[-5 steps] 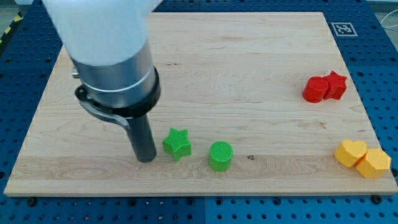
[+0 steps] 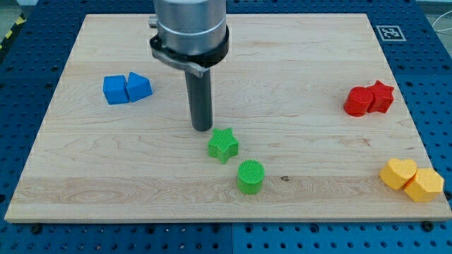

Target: Push the green star towards the top center

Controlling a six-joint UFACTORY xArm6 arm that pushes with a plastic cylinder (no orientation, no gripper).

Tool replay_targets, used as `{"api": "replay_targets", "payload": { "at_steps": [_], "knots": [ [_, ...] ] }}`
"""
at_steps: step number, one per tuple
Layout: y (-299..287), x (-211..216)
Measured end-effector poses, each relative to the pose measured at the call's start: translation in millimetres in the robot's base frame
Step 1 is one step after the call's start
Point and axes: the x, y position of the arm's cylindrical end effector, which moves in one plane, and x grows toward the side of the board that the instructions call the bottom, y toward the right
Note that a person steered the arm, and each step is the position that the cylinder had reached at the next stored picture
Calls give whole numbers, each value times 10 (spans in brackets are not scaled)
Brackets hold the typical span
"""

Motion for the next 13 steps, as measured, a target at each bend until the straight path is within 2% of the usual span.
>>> {"api": "replay_targets", "payload": {
  "at_steps": [2, 3, 6, 8, 10, 11, 12, 13],
  "knots": [
    [-108, 680],
    [61, 724],
    [299, 194],
    [661, 418],
    [723, -224],
    [646, -330],
    [825, -105],
    [853, 294]
  ]
}}
